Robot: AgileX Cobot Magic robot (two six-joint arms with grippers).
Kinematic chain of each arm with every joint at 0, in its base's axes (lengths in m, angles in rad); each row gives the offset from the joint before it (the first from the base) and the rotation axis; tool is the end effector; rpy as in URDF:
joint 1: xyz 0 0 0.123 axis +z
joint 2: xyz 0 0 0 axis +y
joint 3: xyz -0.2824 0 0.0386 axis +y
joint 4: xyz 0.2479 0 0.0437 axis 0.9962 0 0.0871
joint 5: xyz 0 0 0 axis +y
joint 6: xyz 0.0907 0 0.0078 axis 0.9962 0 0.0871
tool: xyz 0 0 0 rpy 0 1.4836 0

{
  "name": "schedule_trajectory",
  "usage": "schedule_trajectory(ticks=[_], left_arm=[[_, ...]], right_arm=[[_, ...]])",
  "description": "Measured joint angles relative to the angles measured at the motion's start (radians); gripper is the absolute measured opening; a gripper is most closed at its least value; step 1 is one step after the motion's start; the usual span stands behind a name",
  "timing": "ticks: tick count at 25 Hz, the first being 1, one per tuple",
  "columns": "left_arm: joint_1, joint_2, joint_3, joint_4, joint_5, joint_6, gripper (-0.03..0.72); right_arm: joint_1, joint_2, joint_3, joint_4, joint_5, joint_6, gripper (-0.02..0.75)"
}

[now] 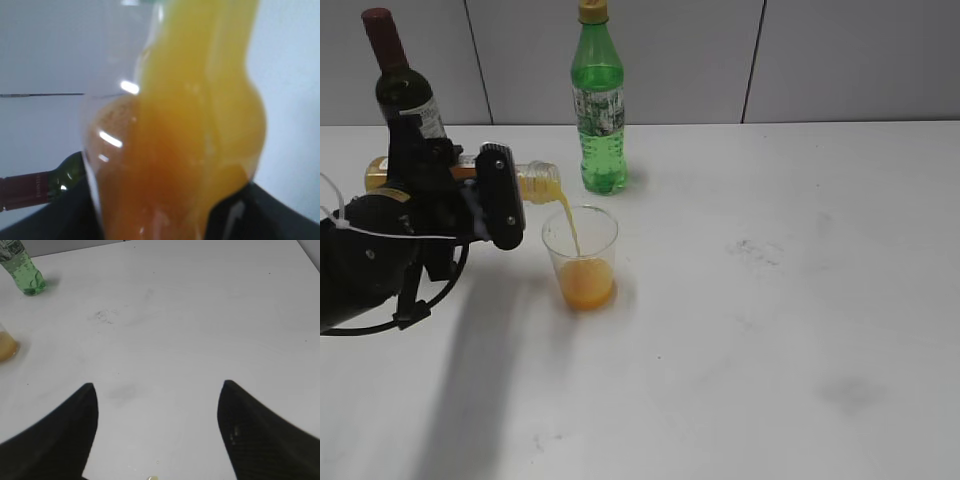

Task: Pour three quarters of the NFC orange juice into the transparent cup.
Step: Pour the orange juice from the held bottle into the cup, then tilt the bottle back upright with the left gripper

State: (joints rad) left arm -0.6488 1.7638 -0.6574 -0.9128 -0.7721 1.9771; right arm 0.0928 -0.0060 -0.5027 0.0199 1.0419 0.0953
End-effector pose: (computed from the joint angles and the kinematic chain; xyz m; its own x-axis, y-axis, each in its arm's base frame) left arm 0.2769 -0.1470 0.1554 -0.0161 0.9983 -0.0553 0.3863 0.0572 0.9206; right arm -0.0055 0.0011 0.2794 -0.4384 0.0648 -0.8964 -0.0623 0.9928 0.1022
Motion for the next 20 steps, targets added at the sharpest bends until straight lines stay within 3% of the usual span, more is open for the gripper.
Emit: schedule_trajectory(ticks=[9, 20], left_arm=[[0.0, 0.0, 0.0, 0.014, -0.047, 0.092, 0.479], [0.0, 0.0, -0.001, 0.017, -0.063, 0.101, 0.479]], right_arm=[[0.0, 0.0, 0.0, 0.0, 0.0, 0.0, 0.571], [0.0, 0.0, 0.0, -0.028, 0.0, 0.0, 0.571]])
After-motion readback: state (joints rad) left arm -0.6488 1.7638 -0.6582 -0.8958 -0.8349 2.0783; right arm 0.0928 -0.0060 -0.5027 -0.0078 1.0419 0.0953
